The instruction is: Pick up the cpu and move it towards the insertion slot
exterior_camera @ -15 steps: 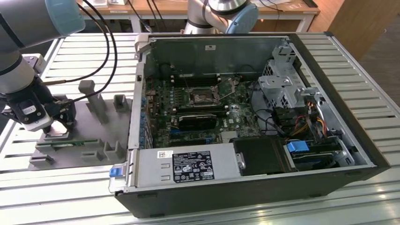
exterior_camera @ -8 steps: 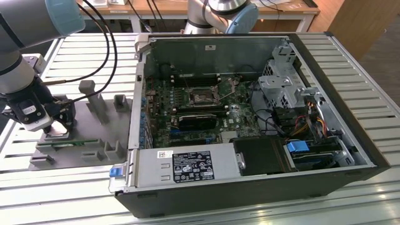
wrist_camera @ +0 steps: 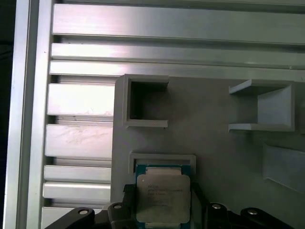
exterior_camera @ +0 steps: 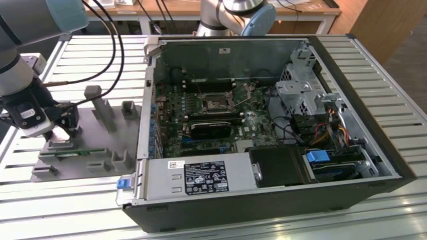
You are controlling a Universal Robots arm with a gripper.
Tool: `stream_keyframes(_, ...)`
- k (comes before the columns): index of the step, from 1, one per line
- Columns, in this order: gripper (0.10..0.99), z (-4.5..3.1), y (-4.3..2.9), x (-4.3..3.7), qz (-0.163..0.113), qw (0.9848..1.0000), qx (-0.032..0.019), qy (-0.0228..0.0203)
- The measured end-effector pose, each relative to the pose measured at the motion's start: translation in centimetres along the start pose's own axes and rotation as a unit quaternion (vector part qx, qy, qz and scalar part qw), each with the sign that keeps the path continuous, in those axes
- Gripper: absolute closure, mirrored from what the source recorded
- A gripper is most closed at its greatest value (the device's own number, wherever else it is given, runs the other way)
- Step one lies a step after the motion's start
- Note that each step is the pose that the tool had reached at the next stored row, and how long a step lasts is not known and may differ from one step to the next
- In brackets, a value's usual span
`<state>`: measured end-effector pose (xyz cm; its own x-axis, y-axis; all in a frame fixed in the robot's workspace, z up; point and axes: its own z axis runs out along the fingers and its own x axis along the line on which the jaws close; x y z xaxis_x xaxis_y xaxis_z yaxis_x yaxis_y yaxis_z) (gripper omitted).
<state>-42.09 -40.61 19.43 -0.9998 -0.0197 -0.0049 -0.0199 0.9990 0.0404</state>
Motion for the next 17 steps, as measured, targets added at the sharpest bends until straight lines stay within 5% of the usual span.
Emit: stream_keyframes(17, 0.545, -2.92, 0.12, -0.01, 0.000, 1.0000, 0.0000, -0.0001)
